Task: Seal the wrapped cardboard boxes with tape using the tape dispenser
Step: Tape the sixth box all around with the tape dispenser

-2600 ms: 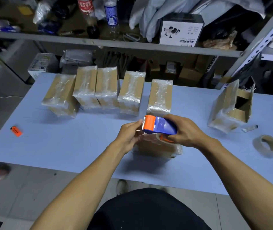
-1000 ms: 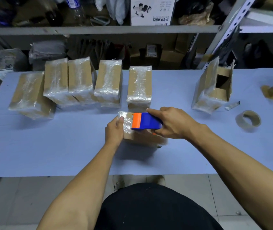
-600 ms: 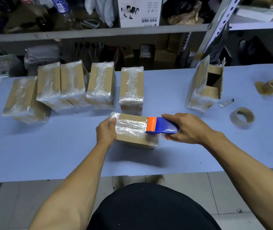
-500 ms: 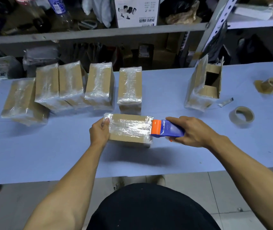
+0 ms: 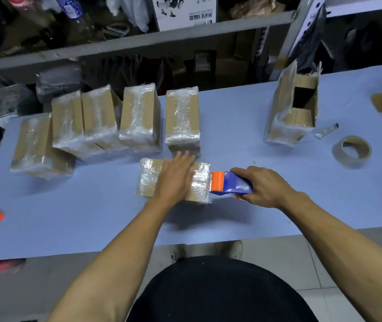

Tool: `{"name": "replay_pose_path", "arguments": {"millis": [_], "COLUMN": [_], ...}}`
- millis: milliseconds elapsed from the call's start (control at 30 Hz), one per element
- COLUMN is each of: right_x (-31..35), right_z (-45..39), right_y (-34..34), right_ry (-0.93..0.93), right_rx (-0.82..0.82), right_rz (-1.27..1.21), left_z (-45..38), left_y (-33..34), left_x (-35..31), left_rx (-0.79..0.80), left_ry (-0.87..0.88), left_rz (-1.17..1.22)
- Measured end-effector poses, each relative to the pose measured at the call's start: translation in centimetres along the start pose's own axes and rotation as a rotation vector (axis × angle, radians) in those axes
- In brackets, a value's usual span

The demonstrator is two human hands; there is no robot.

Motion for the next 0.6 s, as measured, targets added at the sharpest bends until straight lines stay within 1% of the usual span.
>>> {"name": "replay_pose_path", "arguments": {"millis": [33,67,133,267,400,500,600], "right_x": [0.2,0.3,0.1,-1.6,-2.0,-1.7,-0.7], "right_z": [-0.1,-0.2,0.0,2.2,3.3,3.4,2.4], "right_y": [0.0,0.1,0.1,0.2,0.9,0.9,0.8], "right_ry": [0.0,0.001,0.017,0.082,0.114,0.115,0.129], "right_rx": [-0.002,-0.002,0.002,0.001,0.016,0.015,0.044], "right_rz": [0.004,0.008,0.006,-0.15,-0.198,-0.193,-0.072], "left_z": [-0.2,-0.4,-0.8,-0.8,-0.5,-0.6,-0.4], "left_y": [1.3,2.1,2.7,2.7,2.8,2.5,2.3], "left_x": [-1.3,-1.9,-1.8,-1.2,-1.7,-1.7,-2.0], "left_rx": [0.08,0.122,0.146,0.11,0.095,0.068,0.046], "left_ry": [0.049,0.073,0.064,0.046,0.054,0.052,0.076], "left_rz": [-0.059,-0.12,-0.157,-0.15,-0.15,-0.132,-0.114]}}
Point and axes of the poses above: each hand's wrist, its own z-axis away from the middle knuckle, its own y-axis out of the palm, x = y × z, the point moved 3 cm from there along -z, towards the middle knuckle, and after that the axes turned 8 degrees about -x, right-handed, at the moved point
